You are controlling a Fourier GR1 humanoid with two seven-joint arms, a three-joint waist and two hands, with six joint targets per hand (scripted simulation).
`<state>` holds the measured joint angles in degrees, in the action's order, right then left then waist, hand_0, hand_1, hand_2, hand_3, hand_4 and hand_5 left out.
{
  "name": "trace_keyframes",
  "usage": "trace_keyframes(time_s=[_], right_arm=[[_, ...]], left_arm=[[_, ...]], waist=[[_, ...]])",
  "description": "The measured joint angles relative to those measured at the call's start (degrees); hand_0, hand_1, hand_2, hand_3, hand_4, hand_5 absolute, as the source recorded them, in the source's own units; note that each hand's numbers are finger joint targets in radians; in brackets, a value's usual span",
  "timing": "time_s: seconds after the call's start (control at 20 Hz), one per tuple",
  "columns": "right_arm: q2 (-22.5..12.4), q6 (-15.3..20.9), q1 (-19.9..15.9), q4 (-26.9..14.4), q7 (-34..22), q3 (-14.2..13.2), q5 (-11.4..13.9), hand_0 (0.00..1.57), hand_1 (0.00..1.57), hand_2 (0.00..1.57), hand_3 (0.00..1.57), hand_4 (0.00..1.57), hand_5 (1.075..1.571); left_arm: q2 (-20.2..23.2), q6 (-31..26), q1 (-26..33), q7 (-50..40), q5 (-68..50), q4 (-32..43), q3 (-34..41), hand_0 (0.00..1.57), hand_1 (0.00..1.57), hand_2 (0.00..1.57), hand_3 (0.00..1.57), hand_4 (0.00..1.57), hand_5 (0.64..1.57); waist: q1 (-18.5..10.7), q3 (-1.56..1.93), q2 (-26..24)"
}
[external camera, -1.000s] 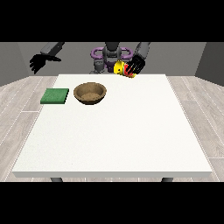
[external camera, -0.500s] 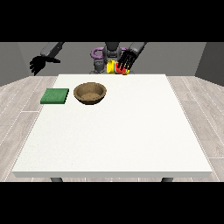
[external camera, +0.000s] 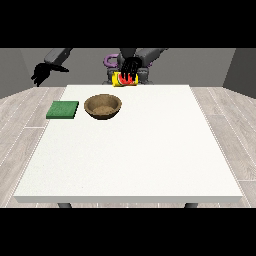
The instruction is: Pick the cup and pour the ball into the bowl, then pick the bowl and place it on the pad
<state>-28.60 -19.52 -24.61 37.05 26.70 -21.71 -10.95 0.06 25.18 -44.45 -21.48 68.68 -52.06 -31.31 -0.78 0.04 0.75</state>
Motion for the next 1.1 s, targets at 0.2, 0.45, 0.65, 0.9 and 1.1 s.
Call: trace_keyframes(time_s=[0.2,0.45,0.65,0.9,1.1], right_arm=[[0.9,0.4,-1.9,0.1,-0.4,0.9,0.3,0.0,0.0,0.0,0.27,0.0,1.528],[2.0,0.8,-4.1,-0.1,-0.4,1.2,0.1,0.0,0.0,0.0,0.28,0.0,1.523],[2.3,0.2,-4.4,-0.4,-0.5,1.5,0.0,0.0,0.0,0.0,0.16,0.0,1.516],[3.3,0.8,-4.5,-1.2,-0.2,2.0,0.4,0.0,0.0,0.0,0.12,0.0,1.518],[3.1,0.4,-4.5,-1.7,0.0,1.9,0.2,0.0,0.0,0.0,0.21,0.0,1.517]], left_arm=[[0.0,-1.3,0.0,-3.3,4.5,-0.5,-3.9,0.38,0.38,1.57,1.57,0.84,1.569],[0.0,-4.4,0.2,-4.7,8.7,-0.6,-8.8,0.05,0.05,1.57,1.57,1.09,1.495],[0.0,-9.1,-1.0,-3.9,11.4,-0.1,-11.0,0.0,0.0,1.57,1.57,1.25,1.395],[0.0,-17.3,-5.7,-2.6,14.8,0.0,-13.1,0.97,0.97,1.57,1.57,1.21,1.419],[0.7,-21.7,-9.5,-1.0,18.6,1.0,-13.8,1.55,1.55,1.57,1.57,1.19,1.466]], waist=[[1.0,0.0,1.0],[1.9,0.0,2.5],[2.7,-0.01,2.8],[3.0,0.02,1.7],[2.9,0.01,1.4]])
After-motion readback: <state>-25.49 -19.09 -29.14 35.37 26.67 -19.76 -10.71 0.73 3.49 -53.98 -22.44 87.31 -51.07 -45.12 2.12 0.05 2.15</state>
